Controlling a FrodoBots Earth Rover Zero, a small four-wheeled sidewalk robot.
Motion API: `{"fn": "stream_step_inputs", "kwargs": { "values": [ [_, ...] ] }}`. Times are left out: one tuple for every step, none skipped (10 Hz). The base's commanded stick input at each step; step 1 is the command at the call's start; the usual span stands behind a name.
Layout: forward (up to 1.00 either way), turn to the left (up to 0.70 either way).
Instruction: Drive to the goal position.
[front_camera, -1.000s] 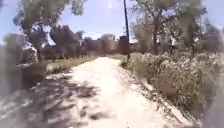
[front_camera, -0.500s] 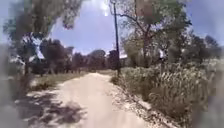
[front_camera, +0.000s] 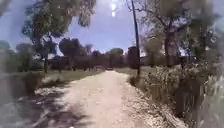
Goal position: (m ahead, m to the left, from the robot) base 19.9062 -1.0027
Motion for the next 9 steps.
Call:
{"fn": "stream_step_inputs", "kwargs": {
  "values": [
    [0.85, 0.34],
    [0.85, 0.34],
    [0.85, 0.34],
    [0.85, 0.34],
    [0.85, 0.25],
    [0.85, 0.07],
    [0.85, 0.0],
    [0.85, -0.15],
    [0.85, -0.34]
  ]
}}
